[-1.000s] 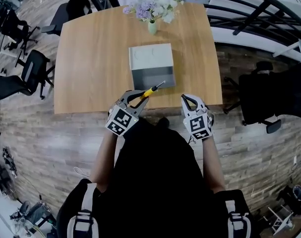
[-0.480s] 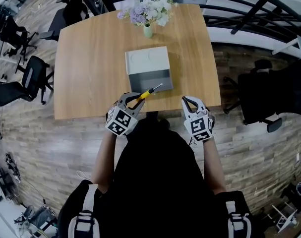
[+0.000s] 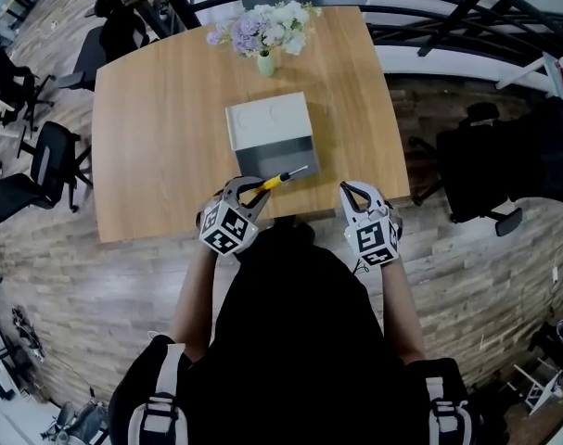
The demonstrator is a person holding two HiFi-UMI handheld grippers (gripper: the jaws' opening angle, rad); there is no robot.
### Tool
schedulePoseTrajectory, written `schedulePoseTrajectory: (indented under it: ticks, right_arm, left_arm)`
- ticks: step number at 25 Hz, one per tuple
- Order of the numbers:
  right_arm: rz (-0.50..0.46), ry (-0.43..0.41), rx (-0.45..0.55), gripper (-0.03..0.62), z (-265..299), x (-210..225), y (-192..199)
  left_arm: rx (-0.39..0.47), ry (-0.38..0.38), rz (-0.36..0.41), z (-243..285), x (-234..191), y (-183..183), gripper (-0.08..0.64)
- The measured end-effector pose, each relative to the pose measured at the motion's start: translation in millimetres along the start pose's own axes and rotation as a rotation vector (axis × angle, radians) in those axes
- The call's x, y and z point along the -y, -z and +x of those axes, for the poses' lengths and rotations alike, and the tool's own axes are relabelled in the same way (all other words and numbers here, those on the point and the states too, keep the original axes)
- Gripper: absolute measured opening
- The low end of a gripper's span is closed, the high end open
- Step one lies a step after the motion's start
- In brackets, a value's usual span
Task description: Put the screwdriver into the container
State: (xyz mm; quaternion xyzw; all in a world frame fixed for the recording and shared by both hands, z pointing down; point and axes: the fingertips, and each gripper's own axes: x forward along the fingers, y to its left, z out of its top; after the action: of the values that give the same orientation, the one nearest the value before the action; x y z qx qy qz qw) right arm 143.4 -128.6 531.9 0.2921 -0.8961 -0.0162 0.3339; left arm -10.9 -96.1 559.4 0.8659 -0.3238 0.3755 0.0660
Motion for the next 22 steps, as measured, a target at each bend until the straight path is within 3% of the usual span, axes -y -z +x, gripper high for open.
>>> schedulePoseTrajectory:
  ticks: [22]
  right_arm:
    - [0.052, 0.085, -0.134, 0.025, 22.8, 3.8, 11.8]
  left_arm:
    - [-0.067, 0.19, -0.07, 53.5, -30.4, 50.7, 0.084]
